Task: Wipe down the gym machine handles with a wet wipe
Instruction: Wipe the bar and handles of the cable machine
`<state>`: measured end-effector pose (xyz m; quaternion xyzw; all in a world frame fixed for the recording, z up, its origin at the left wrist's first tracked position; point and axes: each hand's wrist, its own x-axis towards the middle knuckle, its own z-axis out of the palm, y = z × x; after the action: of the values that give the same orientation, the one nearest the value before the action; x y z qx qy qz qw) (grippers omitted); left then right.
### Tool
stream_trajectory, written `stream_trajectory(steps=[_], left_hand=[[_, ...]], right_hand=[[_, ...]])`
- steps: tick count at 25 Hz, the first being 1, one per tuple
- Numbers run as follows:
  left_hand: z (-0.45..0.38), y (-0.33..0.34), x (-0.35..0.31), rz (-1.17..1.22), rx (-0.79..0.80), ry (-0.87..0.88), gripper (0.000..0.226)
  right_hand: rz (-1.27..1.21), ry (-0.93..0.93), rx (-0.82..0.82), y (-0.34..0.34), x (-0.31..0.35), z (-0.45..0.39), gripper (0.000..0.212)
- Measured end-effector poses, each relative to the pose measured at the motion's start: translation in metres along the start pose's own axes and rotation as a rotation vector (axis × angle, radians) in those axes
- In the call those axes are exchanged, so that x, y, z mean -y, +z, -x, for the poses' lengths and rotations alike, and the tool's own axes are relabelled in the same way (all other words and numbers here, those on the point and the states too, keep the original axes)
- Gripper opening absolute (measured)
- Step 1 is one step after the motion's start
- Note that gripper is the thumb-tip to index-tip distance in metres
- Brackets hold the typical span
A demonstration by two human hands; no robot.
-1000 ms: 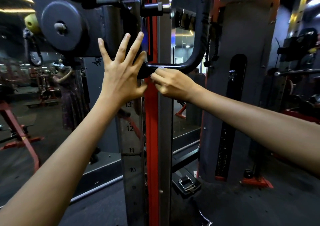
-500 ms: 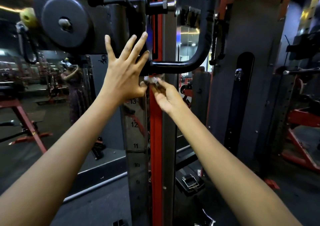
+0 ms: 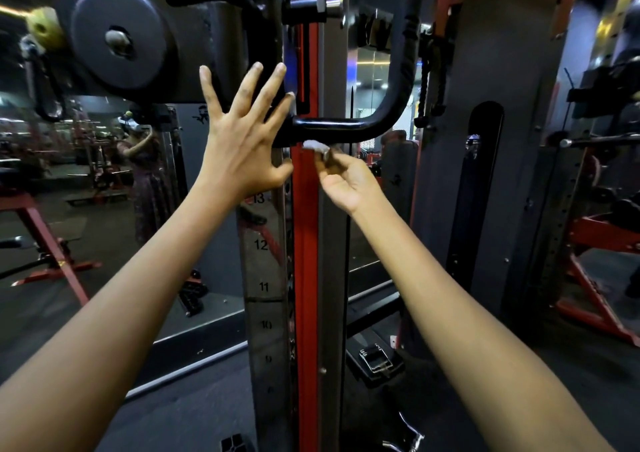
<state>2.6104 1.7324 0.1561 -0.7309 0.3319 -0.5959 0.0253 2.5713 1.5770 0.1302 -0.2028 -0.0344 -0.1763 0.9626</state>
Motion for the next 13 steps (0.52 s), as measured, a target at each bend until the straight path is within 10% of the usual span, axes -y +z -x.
stream_trajectory(steps=[13], left_hand=[[0.003, 0.000, 0.002, -0.028, 0.051, 0.011, 0.073]], right_hand=[[-0.088, -0.111, 0.003, -0.015, 0.032, 0.020, 0.012]])
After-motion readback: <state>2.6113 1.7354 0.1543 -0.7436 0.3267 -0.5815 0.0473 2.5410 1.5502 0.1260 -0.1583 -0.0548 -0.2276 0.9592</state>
